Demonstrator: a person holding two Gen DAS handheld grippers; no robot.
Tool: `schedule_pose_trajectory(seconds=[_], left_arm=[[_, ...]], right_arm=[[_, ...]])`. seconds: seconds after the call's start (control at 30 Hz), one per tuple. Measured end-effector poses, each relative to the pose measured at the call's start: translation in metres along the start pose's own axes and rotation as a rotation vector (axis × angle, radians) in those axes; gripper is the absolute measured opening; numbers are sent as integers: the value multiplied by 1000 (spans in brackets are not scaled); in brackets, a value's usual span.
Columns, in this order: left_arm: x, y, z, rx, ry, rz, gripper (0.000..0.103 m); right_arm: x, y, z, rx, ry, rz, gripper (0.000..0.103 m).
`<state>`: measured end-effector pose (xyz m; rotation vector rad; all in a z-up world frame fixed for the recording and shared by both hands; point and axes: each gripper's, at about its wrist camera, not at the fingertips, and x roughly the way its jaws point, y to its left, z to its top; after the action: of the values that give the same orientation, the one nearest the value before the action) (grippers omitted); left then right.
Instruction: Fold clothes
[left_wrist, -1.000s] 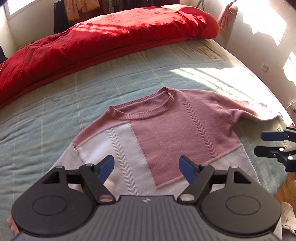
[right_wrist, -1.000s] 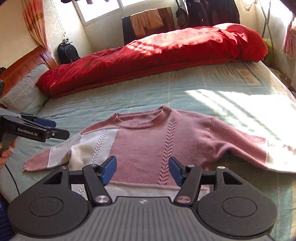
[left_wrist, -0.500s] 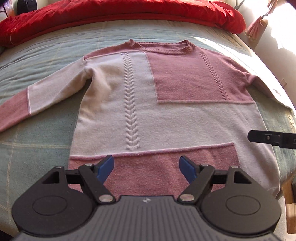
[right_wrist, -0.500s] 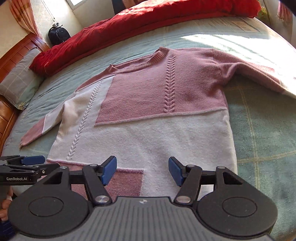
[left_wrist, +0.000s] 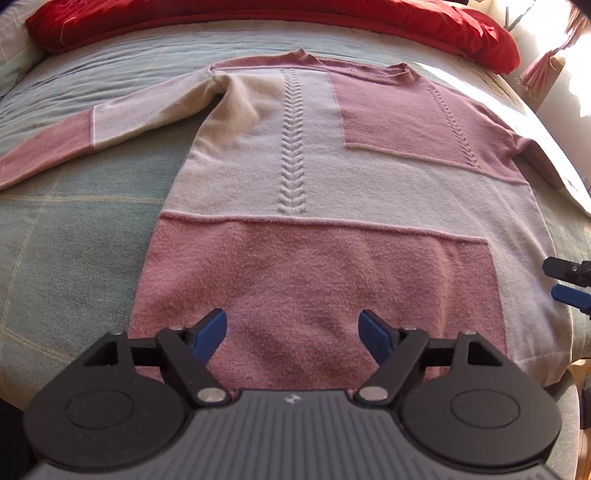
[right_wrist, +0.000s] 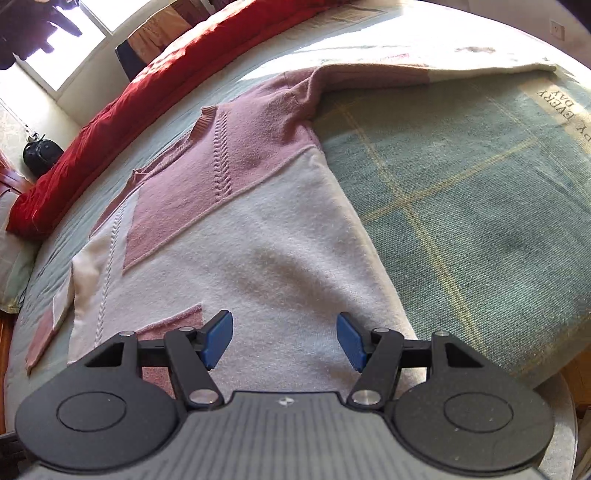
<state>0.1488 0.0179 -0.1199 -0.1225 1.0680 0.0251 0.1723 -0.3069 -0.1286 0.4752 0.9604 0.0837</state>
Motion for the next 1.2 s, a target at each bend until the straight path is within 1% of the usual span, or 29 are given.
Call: schedule_pose_trajectory(seconds=[0.07, 0.17, 0.2, 0.27, 0.3, 0.33, 0.37, 0.4, 0.43, 0.5, 0.53, 0.67, 0.73, 0.8, 0.93, 1.03, 1.1, 1.2], left_arm=[[-8, -15, -2, 62, -51, 19, 80], [-3, -26, -9, 100, -58, 4, 80], [-1, -30, -12, 112, -61, -1, 80], [10, -30, -20, 112, -16, 10, 80], [15, -30, -25, 112, 3, 23, 80], [15, -29, -29, 121, -7, 22, 82], [15, -29, -34, 130, -18, 21, 85], [14, -28, -36, 130, -6, 15, 87], [14, -28, -38, 129, 5, 9, 89], [8, -27, -38, 115, 16, -6, 89], [4, -26, -37, 107, 16, -17, 89], [-3, -24, -23, 88, -43, -42, 89], [5, -24, -18, 89, -36, -13, 89], [18, -21, -20, 71, 4, 3, 89], [16, -24, -37, 136, -18, 10, 92], [10, -17, -40, 131, 11, -13, 92], [4, -13, -35, 114, 12, -28, 92], [2, -17, -18, 128, -32, -31, 92]], right_arm=[[-2, 17, -6, -78, -17, -18, 70], [6, 35, -19, -196, -2, -84, 70], [10, 37, -23, -209, 9, -96, 70], [16, 33, -31, -205, 29, -105, 72], [17, 31, -34, -200, 30, -100, 76], [17, 28, -36, -197, 28, -93, 78], [17, 26, -38, -195, 26, -86, 82], [17, 24, -40, -191, 28, -76, 87], [18, 23, -42, -187, 32, -66, 90], [20, 21, -44, -168, 32, -35, 102], [21, 22, -46, -168, 30, -32, 103], [25, 30, -51, -208, 27, -63, 103], [26, 30, -51, -206, 26, -68, 103], [26, 28, -52, -200, 23, -59, 103], [25, 25, -54, -202, 13, -44, 103], [25, 24, -55, -211, 3, -39, 103], [25, 25, -57, -223, -4, -48, 103], [27, 31, -62, -272, -8, -77, 103]])
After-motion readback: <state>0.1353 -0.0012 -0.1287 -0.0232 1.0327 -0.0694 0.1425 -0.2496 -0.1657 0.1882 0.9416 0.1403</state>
